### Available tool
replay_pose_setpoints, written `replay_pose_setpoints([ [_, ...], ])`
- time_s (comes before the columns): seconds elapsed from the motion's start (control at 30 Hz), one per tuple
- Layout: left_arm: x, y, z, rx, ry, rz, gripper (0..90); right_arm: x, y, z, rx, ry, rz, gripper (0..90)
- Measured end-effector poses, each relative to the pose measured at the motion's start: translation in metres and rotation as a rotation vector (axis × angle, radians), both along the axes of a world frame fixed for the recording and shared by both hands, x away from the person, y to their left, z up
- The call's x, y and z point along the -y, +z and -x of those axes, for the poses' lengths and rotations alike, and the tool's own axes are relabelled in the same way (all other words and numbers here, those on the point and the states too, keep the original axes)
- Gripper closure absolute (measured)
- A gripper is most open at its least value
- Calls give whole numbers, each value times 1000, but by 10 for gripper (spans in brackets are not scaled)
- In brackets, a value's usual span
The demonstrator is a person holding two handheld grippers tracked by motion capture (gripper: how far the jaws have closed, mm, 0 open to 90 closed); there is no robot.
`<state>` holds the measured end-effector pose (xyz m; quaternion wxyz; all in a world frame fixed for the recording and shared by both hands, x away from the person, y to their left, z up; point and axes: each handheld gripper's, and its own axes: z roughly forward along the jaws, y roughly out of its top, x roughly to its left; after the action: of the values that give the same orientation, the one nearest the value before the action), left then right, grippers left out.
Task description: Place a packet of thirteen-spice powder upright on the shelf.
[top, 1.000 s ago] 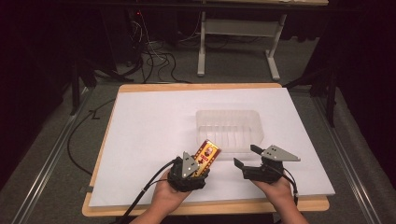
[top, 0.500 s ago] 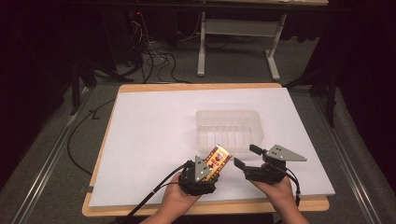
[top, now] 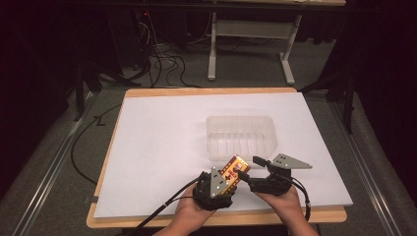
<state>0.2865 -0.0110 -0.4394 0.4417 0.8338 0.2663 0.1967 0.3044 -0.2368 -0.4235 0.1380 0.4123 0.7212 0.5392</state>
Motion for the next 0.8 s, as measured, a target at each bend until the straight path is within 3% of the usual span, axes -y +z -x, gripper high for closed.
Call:
replay_pose_setpoints([
  [0.23,1,-1,1,18,5,-7,323,-3,-6,-3,-60,25,-56,200],
  [0.47,-1,1,1,23,19,19,323,-5,-14,-6,-120,55,-102,339],
  [0.57,-2,0,0,18,19,11,323,-3,-14,-6,-127,69,-118,413],
  [0.8,-1,-6,-3,-20,19,-16,325,-2,-12,-1,-98,85,-128,577],
])
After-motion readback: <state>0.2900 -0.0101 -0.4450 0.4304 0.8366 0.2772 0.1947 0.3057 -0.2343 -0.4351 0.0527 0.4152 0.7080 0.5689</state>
